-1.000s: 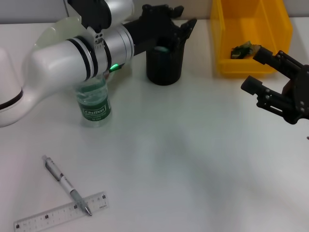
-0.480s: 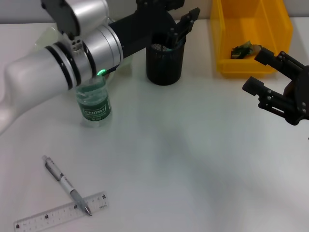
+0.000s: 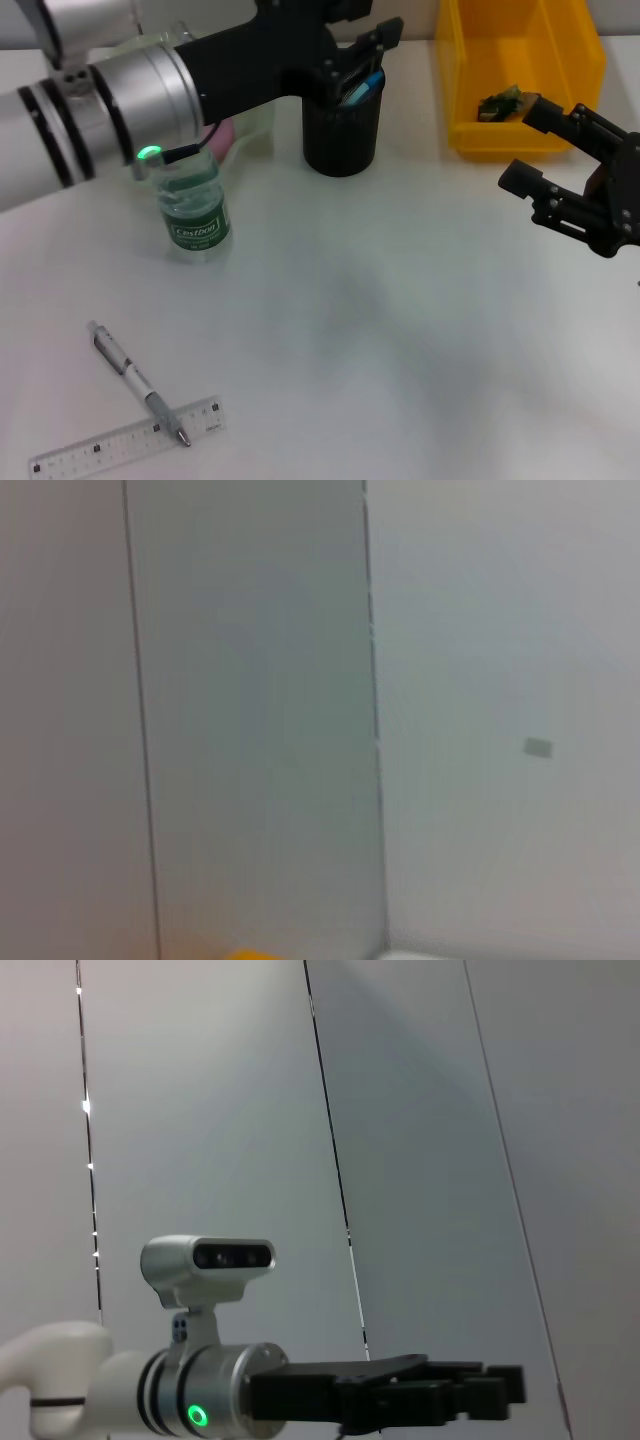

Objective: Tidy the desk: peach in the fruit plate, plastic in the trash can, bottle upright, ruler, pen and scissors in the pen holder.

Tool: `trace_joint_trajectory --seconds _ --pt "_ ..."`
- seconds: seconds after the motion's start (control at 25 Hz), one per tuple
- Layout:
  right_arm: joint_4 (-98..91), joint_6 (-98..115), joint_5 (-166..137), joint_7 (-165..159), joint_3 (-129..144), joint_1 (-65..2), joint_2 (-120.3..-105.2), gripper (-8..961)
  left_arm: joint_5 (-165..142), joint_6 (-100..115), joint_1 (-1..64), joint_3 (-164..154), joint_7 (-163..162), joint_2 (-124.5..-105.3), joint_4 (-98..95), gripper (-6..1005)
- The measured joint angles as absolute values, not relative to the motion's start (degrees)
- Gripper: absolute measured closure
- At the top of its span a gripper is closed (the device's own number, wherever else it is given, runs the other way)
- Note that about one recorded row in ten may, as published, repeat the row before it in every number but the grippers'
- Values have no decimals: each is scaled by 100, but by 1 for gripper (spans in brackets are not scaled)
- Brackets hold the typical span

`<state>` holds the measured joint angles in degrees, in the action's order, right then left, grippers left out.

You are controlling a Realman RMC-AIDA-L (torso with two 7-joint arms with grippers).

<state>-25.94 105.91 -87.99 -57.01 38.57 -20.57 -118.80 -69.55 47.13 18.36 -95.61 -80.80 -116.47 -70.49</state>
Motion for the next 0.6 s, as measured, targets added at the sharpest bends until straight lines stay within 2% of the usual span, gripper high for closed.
trace_joint_trajectory --seconds 0.2,0.6 --pt "-2869 10647 -8833 -6030 3867 -2066 -11861 167 -8098 5667 1521 -8627 -9079 -11824 -7668 630" --pt "-3410 10919 -9045 -6737 3834 -2038 -11790 166 -8955 7085 1414 -7359 -10233 -11795 -7988 633"
